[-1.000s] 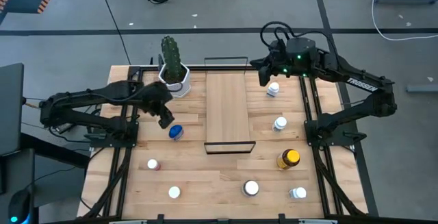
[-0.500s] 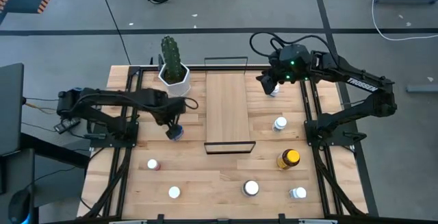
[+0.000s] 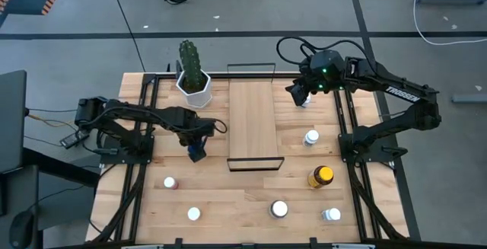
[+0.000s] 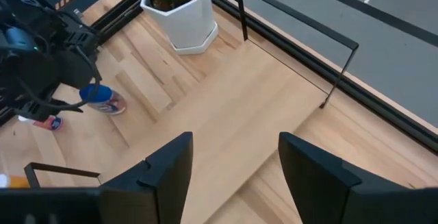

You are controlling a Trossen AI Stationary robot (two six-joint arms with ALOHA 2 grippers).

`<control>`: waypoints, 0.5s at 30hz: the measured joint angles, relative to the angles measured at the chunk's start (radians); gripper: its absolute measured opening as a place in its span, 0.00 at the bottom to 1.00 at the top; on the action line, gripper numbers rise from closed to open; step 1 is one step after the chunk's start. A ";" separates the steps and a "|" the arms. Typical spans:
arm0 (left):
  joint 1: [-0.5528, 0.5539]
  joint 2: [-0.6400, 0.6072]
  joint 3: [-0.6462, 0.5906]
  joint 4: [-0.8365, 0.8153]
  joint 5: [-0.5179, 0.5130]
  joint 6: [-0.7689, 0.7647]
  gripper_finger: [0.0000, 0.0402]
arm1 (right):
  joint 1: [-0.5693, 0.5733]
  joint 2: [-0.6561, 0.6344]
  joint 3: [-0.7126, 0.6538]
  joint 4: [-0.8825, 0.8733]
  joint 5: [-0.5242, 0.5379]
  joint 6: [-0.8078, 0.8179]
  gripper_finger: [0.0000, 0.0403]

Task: Pick and place medicine bottles onto shelf by color
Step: Put the blue medicine bottle on the shelf

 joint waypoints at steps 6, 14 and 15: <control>0.000 0.000 0.000 0.032 -0.014 -0.032 0.94 | 0.000 0.000 0.000 -0.005 0.000 0.000 0.55; 0.000 0.002 0.000 0.035 -0.031 -0.039 0.81 | 0.000 0.000 0.000 -0.005 0.000 0.000 0.55; 0.000 0.002 0.000 0.034 -0.031 -0.039 0.78 | 0.000 0.000 0.000 -0.005 0.000 0.000 0.55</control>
